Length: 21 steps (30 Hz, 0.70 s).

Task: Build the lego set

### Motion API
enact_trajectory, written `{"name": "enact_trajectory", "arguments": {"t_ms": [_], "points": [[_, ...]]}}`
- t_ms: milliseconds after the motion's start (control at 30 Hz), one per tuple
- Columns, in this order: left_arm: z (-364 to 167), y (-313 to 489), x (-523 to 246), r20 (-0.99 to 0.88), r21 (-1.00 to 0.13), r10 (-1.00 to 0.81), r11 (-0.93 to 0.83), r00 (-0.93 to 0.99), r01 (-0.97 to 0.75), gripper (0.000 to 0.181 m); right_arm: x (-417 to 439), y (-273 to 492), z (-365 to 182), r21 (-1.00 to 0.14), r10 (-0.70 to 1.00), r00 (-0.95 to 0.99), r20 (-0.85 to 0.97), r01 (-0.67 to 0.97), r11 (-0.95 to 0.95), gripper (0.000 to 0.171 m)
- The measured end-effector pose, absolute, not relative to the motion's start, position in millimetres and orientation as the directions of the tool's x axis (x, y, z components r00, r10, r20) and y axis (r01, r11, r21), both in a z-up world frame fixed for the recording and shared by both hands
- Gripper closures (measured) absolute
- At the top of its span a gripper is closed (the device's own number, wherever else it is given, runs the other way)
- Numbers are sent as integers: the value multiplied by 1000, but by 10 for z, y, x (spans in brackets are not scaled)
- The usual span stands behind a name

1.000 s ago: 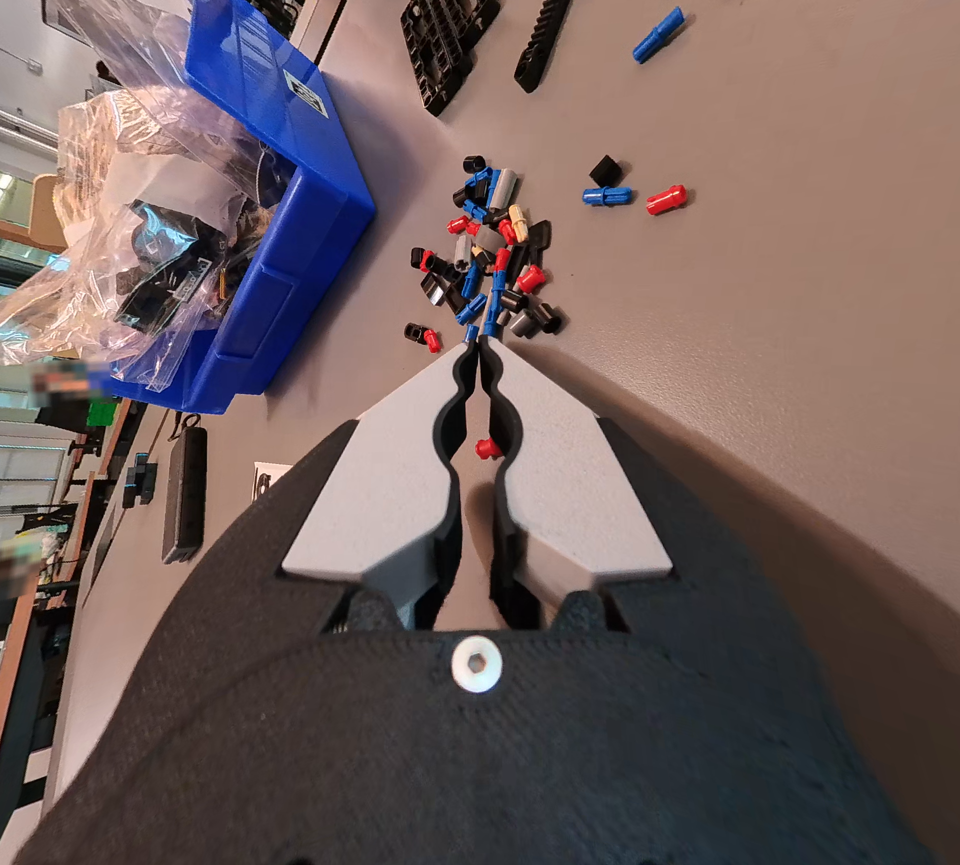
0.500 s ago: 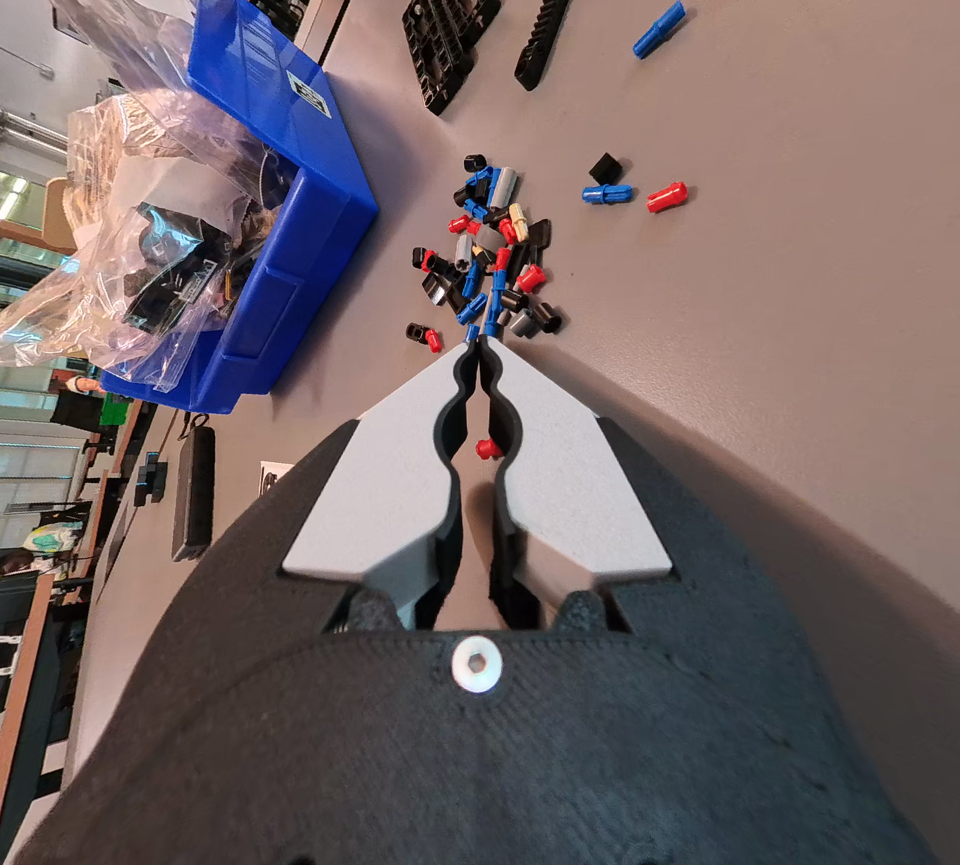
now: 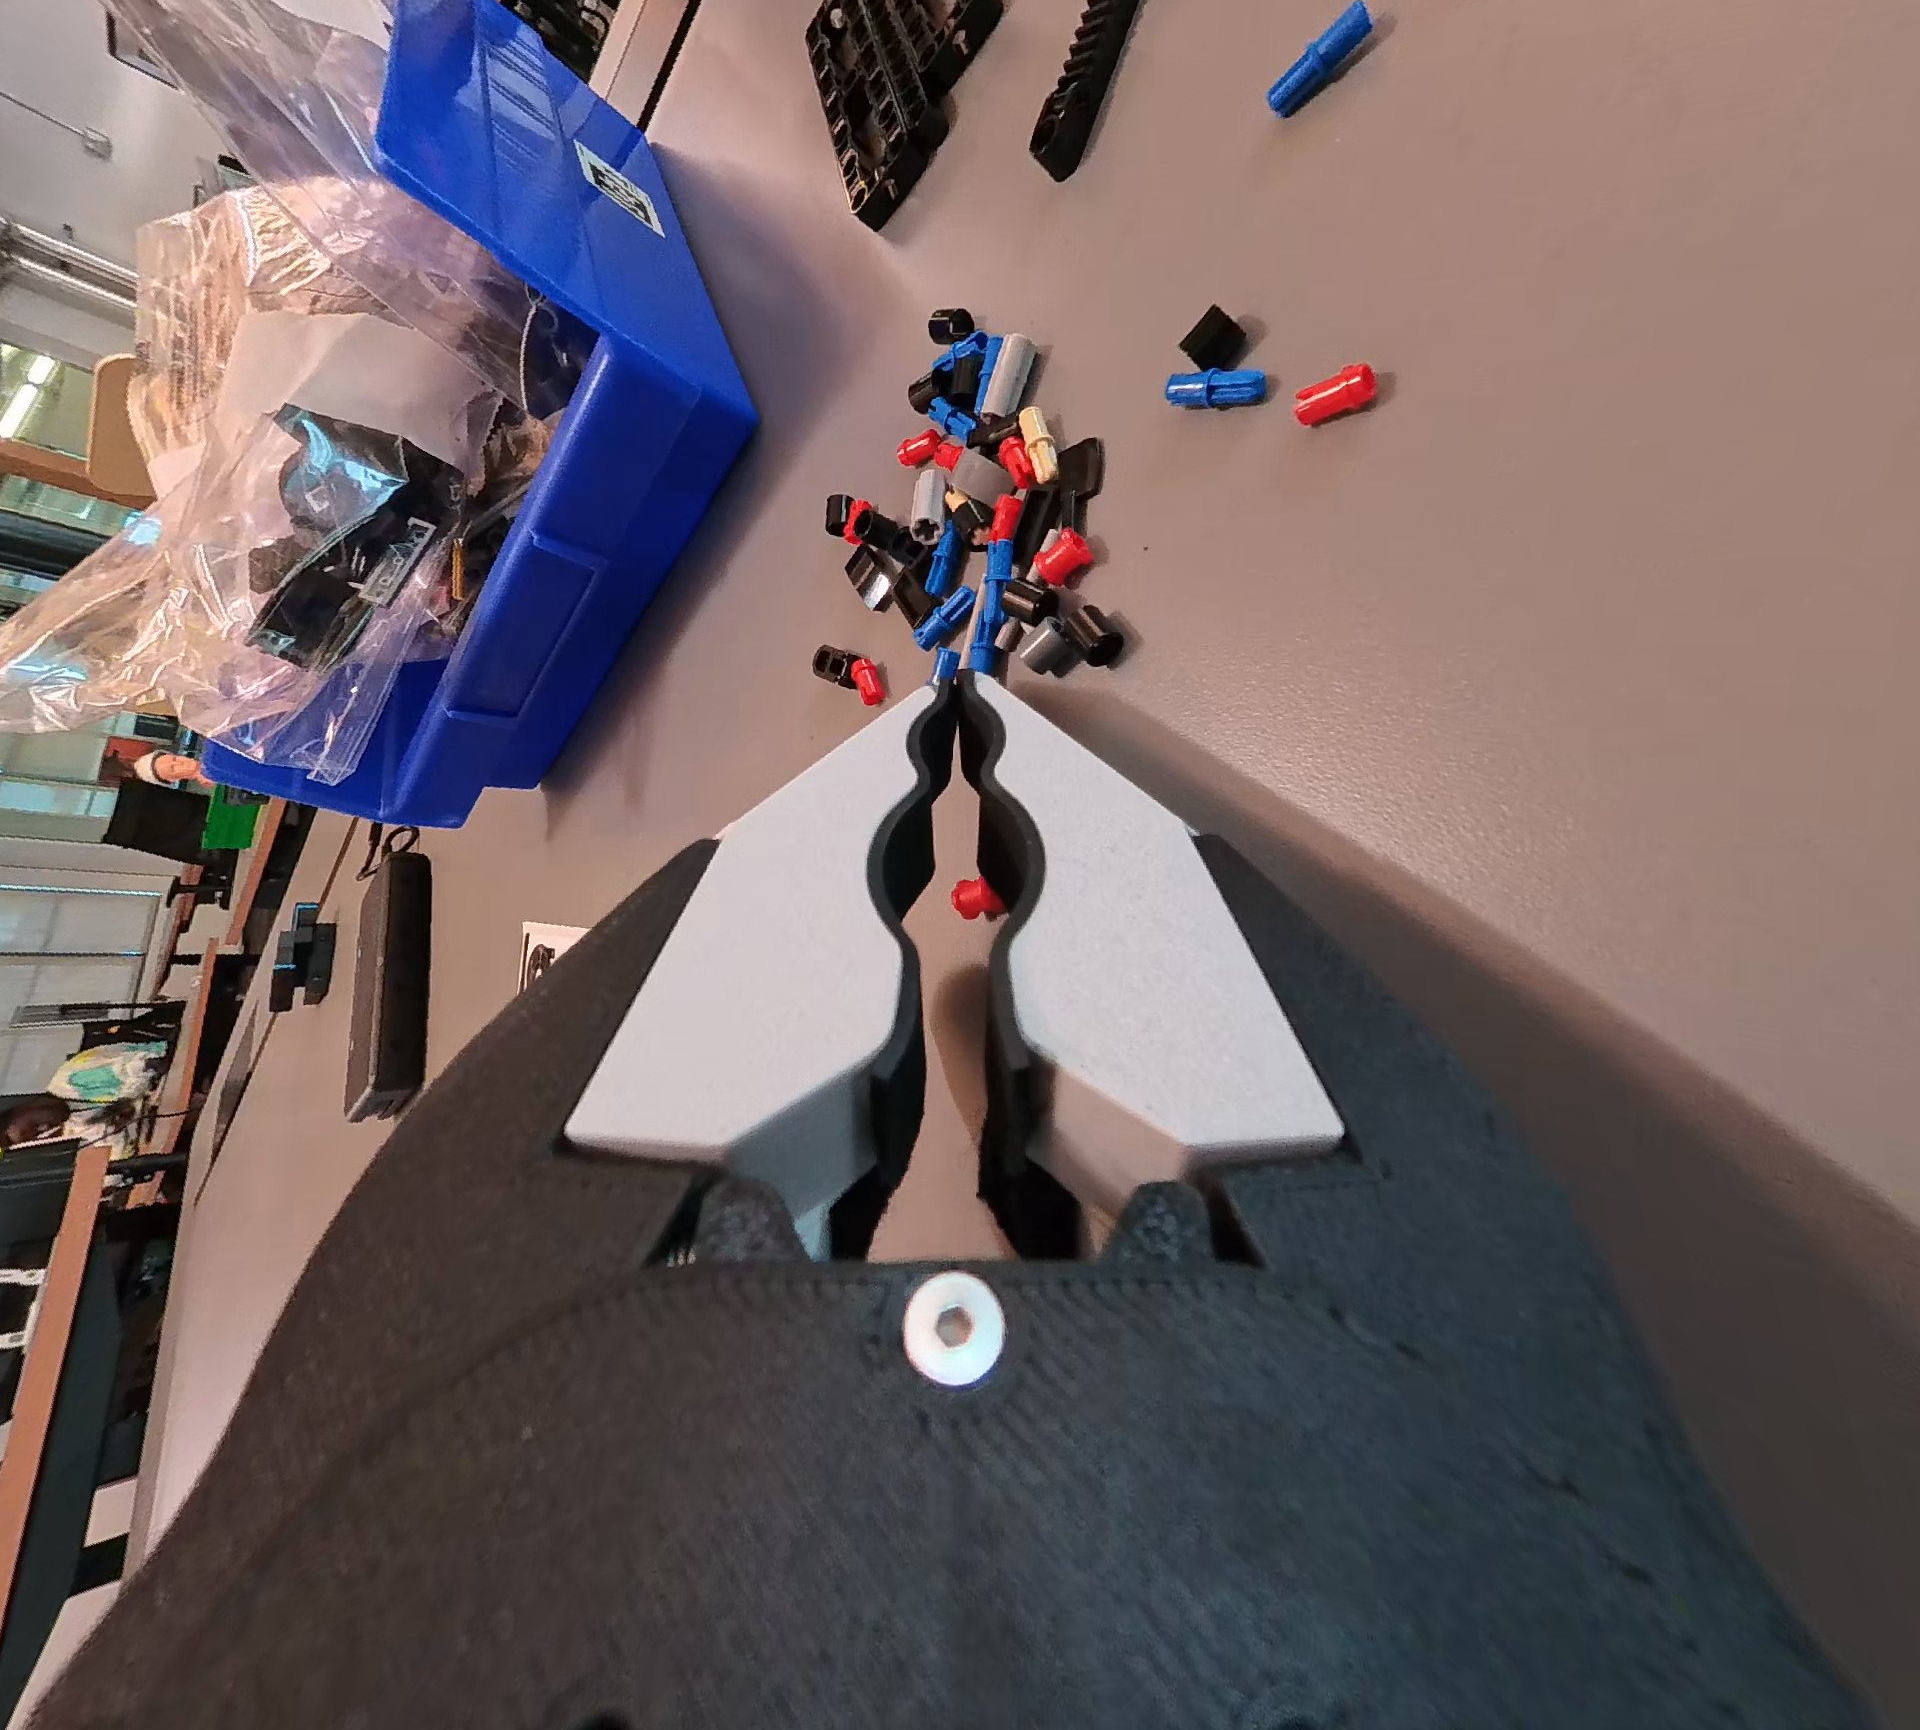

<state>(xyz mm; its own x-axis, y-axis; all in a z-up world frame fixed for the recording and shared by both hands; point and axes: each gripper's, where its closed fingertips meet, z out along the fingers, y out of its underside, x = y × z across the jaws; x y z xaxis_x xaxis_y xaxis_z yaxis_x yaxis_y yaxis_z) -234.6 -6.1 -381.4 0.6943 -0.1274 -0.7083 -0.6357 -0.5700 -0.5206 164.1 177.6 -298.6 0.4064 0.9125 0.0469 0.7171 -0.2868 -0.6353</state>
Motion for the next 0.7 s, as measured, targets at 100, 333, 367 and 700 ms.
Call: {"name": "enact_trajectory", "arguments": {"t_ms": [100, 333, 367, 700], "points": [[-3812, -64, -2343, -715, -517, -126, -568, 688, -640, 181, 812, 1785, -3000, -650, 964, 263, 28, 738, -183, 136], [-3814, -67, -2335, -715, -518, -125, -567, 688, -641, 181, -484, 2050, -3424, -596, 993, 120, 0, 797, -96, 134], [-3815, -67, -2334, -714, -518, -125, -567, 689, -640, 181, -592, 2105, -3484, -585, 993, 112, 22, 807, -78, 134], [-3819, -72, -2313, -706, -527, -129, -562, 696, -638, 181, -1018, 2313, -3807, -568, 998, 66, -5, 821, -57, 140]]}}
